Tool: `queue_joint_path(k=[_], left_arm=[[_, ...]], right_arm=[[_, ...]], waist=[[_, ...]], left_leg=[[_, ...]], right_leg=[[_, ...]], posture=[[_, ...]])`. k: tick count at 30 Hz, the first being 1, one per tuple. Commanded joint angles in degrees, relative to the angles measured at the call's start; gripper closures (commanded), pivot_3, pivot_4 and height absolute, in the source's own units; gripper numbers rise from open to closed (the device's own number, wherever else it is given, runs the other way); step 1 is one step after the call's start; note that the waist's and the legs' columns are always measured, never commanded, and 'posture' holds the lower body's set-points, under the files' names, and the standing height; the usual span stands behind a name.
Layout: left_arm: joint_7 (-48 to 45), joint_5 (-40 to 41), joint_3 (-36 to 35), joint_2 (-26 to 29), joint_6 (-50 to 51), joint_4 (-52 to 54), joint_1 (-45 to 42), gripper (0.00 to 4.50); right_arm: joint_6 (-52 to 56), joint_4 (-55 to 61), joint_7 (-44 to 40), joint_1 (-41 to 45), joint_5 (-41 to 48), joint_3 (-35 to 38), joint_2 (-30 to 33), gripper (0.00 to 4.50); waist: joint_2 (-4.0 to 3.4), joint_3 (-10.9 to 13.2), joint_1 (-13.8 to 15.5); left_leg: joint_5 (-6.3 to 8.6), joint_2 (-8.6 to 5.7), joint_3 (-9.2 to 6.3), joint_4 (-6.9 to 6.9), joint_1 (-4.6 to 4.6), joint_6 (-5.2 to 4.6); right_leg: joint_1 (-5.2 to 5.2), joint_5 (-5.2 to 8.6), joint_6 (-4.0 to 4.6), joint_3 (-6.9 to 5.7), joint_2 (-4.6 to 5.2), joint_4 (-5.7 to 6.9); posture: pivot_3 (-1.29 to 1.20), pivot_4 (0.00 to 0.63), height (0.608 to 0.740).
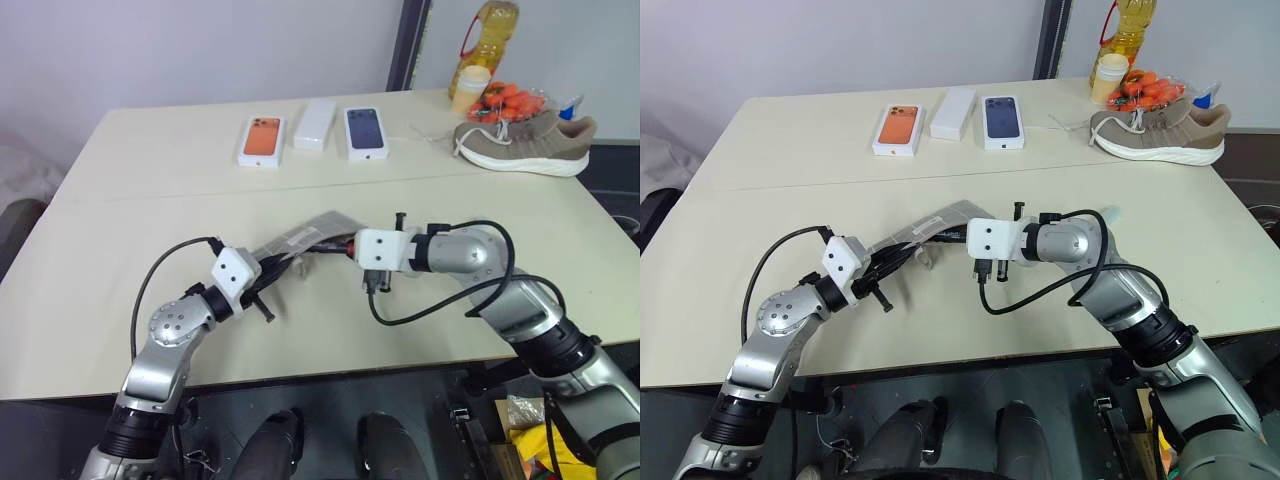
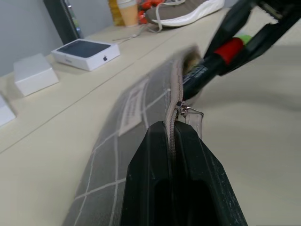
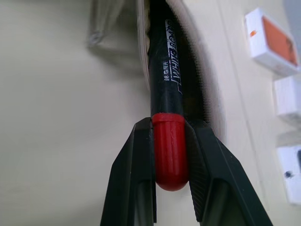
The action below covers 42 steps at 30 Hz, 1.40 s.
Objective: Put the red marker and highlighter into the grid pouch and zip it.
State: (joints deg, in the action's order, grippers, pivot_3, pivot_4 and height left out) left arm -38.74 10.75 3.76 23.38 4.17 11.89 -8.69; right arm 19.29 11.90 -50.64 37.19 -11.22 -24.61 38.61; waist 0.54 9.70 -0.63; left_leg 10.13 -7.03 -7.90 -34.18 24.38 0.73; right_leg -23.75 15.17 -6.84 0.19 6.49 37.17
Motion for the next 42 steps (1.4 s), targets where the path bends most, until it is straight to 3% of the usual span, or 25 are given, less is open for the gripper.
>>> queue_joint_path(k=[1,5,13,17,21,26,33,36,41,42], left_arm=[[-0.5,1.1,0.4,0.2,0.3,3.1,-0.1,4.5],[0.0,0.8,0.0,0.1,0.5,3.1,0.1,4.5],[3.6,-1.2,-0.4,-1.7,-0.4,0.2,-0.8,4.5],[6.9,-2.9,-0.5,-3.7,-1.6,-3.0,-1.8,4.5],[9.9,-4.8,0.4,-6.4,-2.4,-5.6,-3.2,4.5],[10.8,-5.9,1.6,-8.4,-2.7,-6.4,-4.1,4.5],[10.9,-5.7,1.7,-8.6,-2.6,-5.9,-4.1,4.5],[10.8,-5.5,1.4,-8.4,-2.4,-5.5,-4.0,4.5],[11.0,-5.4,1.1,-8.1,-2.1,-5.0,-3.6,4.5],[11.0,-5.3,0.9,-8.0,-2.1,-4.9,-3.6,4.5]], right_arm=[[0.0,1.0,-0.1,1.2,-1.1,0.7,-0.9,2.08],[0.3,1.4,1.0,0.6,-3.0,2.9,0.1,0.09],[10.8,3.4,2.0,-8.7,4.9,18.3,2.9,0.03],[25.0,-1.3,9.6,-9.5,10.7,30.4,-3.3,0.03],[31.4,-5.6,21.6,-8.0,9.8,36.7,-8.9,0.03],[36.2,-10.6,35.6,-5.1,9.5,42.8,-16.1,0.03],[35.8,-17.6,44.3,-2.8,12.1,47.5,-20.7,0.03],[35.2,-18.6,45.0,-2.7,13.6,47.7,-21.2,0.91],[33.5,-17.3,43.6,-3.2,14.8,44.5,-20.4,3.5],[32.0,-16.1,41.6,-3.8,14.2,41.4,-19.0,3.6]], waist=[[0.0,0.0,0.0],[0.0,0.0,0.1],[0.01,0.0,0.5],[0.01,0.0,0.9],[0.0,0.0,1.1],[-0.01,0.0,1.2],[-0.02,0.0,1.2],[-0.03,0.0,1.1],[-0.04,0.0,0.9],[-0.04,0.0,0.8]], left_leg=[[0.0,0.0,0.0,0.0,0.0,0.0],[0.0,-0.01,0.0,0.0,0.0,0.0],[0.01,-0.01,-0.03,0.0,0.0,-0.02],[0.01,-0.01,0.0,-0.04,-0.02,-0.03],[0.01,0.02,-0.01,-0.05,-0.07,-0.02],[0.01,0.0,0.02,-0.04,-0.06,-0.02],[0.0,-0.04,0.02,-0.04,-0.06,-0.03],[0.0,-0.03,0.03,-0.04,-0.08,-0.03],[0.0,-0.03,0.02,-0.04,-0.09,-0.03],[0.0,-0.03,0.02,-0.04,-0.09,-0.04]], right_leg=[[0.0,0.0,0.0,0.0,0.0,0.0],[0.01,0.0,0.0,0.0,0.01,-0.01],[0.05,0.0,0.0,-0.02,0.02,-0.06],[0.08,0.0,0.01,-0.01,0.03,-0.06],[0.1,-0.01,0.02,-0.01,0.02,-0.02],[0.08,-0.01,0.01,0.0,0.01,-0.02],[0.1,-0.01,0.01,0.0,0.01,-0.01],[0.11,-0.01,0.01,0.0,0.0,0.0],[0.12,-0.01,0.01,0.0,-0.01,0.02],[0.12,-0.01,0.01,-0.01,-0.01,0.02]], posture=[[0.0,0.15,0.74],[0.0,0.15,0.74],[0.0,0.15,0.74],[0.0,0.15,0.74],[0.0,0.15,0.74],[0.0,0.15,0.74],[0.0,0.15,0.74],[0.0,0.15,0.74],[0.0,0.15,0.74],[0.0,0.15,0.74]])
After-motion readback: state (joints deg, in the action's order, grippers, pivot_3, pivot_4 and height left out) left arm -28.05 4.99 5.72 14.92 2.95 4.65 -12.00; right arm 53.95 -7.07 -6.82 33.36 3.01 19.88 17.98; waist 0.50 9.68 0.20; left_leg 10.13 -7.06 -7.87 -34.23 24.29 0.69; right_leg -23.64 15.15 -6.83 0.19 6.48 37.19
